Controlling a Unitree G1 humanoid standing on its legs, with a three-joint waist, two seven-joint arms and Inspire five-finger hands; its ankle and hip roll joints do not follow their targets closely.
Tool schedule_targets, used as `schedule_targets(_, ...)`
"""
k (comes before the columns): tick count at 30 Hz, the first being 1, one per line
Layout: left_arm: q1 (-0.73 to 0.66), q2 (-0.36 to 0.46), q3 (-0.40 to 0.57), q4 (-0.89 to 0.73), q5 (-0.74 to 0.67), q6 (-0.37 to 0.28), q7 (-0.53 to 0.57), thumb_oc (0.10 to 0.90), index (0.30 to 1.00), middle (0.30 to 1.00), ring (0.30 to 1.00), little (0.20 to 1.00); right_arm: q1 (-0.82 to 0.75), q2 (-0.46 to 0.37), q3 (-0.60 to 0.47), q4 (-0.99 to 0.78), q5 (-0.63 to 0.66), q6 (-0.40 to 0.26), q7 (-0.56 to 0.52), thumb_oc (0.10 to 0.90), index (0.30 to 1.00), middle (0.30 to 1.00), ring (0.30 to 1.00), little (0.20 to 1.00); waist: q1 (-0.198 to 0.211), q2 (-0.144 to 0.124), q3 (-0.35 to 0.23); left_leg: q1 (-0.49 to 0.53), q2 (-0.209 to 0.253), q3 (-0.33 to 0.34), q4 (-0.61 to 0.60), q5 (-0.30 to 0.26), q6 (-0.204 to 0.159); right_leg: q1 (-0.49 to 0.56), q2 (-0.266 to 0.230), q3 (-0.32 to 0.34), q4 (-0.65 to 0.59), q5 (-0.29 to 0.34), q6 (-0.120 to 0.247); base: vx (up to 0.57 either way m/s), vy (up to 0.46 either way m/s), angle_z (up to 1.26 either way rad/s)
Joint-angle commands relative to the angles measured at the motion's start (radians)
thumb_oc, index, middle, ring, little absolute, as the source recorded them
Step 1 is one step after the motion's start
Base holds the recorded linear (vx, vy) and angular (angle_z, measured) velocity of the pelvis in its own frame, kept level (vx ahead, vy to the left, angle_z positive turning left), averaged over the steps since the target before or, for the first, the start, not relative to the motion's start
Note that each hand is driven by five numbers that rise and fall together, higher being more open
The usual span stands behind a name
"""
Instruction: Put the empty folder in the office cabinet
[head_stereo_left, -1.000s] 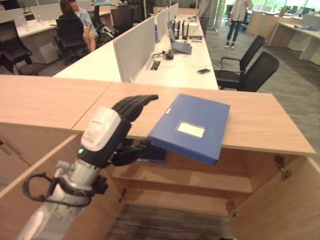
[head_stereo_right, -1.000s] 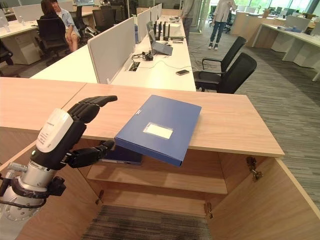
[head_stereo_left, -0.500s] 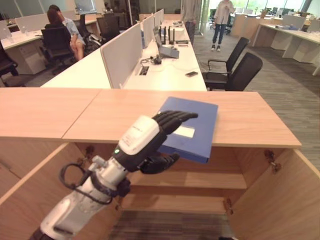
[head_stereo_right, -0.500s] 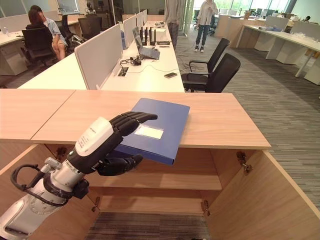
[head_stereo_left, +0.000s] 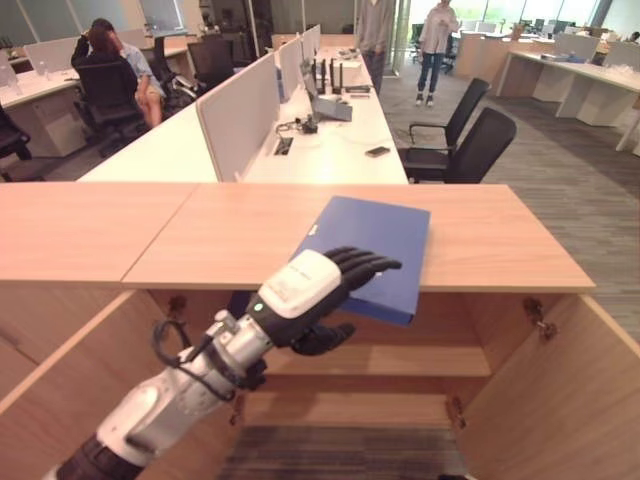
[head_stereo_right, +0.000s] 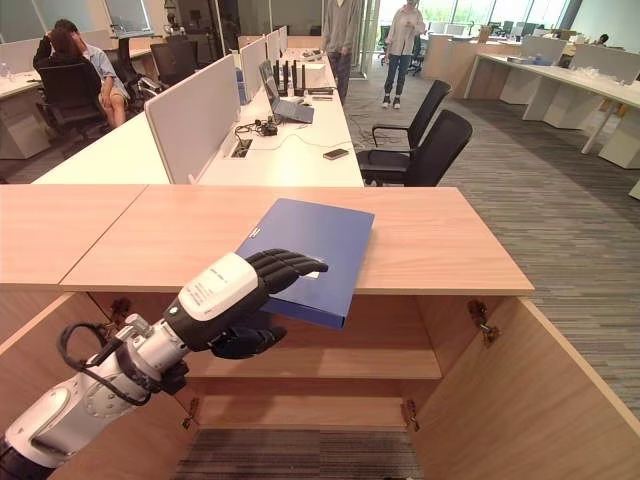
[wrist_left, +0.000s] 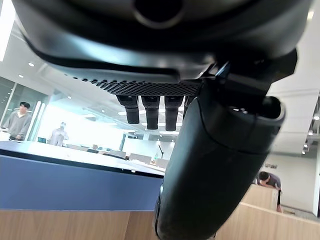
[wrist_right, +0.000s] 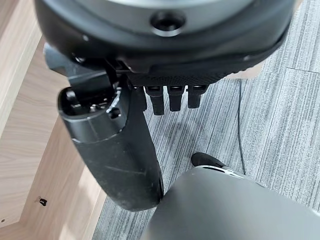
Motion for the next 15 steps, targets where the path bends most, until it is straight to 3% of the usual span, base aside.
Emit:
schedule_targets(1,-0.191,0.004,0.0,-0.002,0.036,-0.018,0.066,0.8,0.9,0.9,0.9,0.9,-0.059,0.006,0.05,0.022,-0.021,-0.001,-0.01,0.8,0.9,0.9,0.9,0.9,-0.02,-0.035,-0.017,0.068,0.035,-0.028,-0.001,-0.153,-0.026,0.009,-0.003,-0.024,0.007,-0.059,0.043,0.0,0.0,0.0)
schedule_targets(7,-0.256,-0.011,-0.066,0.073,0.108,-0.011,0.089,0.8,0.9,0.9,0.9,0.9,-0.058,0.005,0.058,0.023,-0.022,-0.001,-0.012,0.8,0.9,0.9,0.9,0.9,-0.029,-0.034,-0.024,0.07,0.036,-0.023,-0.001,-0.157,-0.025,0.01,-0.003,-0.017,0.007,-0.06,0.042,0.0,0.002,-0.04)
schedule_targets(10,-0.36,-0.047,-0.163,0.214,0.256,0.021,0.158,0.8,0.9,0.9,0.9,0.9,-0.065,0.003,0.074,0.023,-0.025,-0.001,-0.024,0.8,0.9,0.9,0.9,0.9,-0.041,-0.032,-0.027,0.074,0.037,-0.018,-0.001,-0.16,-0.024,0.011,-0.003,-0.012,0.007,-0.061,0.043,0.0,0.0,0.0)
schedule_targets(15,-0.424,-0.087,-0.228,0.323,0.346,0.056,0.198,0.8,0.9,0.9,0.9,0.9,-0.074,0.002,0.079,0.027,-0.028,0.001,-0.035,0.8,0.9,0.9,0.9,0.9,-0.047,-0.033,-0.028,0.073,0.037,-0.015,-0.001,-0.159,-0.023,0.008,-0.003,-0.009,0.007,-0.059,0.042,-0.01,0.001,-0.09)
